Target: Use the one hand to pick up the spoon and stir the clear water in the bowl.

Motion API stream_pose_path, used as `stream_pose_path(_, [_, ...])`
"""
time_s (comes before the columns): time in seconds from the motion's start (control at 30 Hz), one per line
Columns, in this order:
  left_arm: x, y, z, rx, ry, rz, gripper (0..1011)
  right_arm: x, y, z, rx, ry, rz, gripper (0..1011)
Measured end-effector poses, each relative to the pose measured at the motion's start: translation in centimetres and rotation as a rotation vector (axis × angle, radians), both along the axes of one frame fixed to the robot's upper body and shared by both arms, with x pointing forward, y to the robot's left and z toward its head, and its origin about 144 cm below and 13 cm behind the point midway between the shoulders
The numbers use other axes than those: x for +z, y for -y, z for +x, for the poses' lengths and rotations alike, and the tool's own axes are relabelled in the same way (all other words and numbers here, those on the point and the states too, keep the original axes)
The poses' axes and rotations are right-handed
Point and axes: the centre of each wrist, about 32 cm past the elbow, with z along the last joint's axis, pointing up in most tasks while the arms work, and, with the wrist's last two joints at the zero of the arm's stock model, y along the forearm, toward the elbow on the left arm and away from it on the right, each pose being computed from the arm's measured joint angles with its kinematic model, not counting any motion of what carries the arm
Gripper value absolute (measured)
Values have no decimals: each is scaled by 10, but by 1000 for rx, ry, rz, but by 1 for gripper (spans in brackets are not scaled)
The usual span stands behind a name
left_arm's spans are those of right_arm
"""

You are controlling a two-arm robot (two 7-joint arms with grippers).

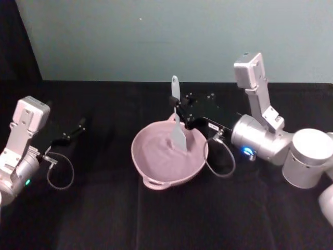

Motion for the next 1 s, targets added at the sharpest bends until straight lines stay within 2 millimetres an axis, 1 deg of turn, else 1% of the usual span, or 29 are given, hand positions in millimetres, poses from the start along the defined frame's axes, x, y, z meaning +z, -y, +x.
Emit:
stream_pose_path(0.2, [0, 0, 0, 0, 0, 0, 1011, 3, 3, -19, 71, -91, 39, 106])
stream_pose_path(0.23, [0, 0, 0, 0, 0, 0, 1011, 3, 3, -19, 71, -91, 39, 106])
stream_pose_path(0.33, [0, 0, 0, 0, 0, 0, 1011, 1, -3, -27, 104, -120, 62, 106])
stream_pose_path(0.43, [0, 0, 0, 0, 0, 0, 1011, -1, -9, -29, 118, -130, 71, 106])
stream_pose_path(0.53, [0, 0, 0, 0, 0, 0, 1011, -5, -19, -27, 120, -137, 89, 106])
stream_pose_path(0.57, [0, 0, 0, 0, 0, 0, 1011, -5, -19, -27, 120, -137, 89, 106])
stream_pose_path(0.73, [0, 0, 0, 0, 0, 0, 1011, -11, -34, -14, 80, -104, 111, 105])
stream_pose_path(1.0, [0, 0, 0, 0, 0, 0, 1011, -18, -41, 4, 3, -38, 105, 106])
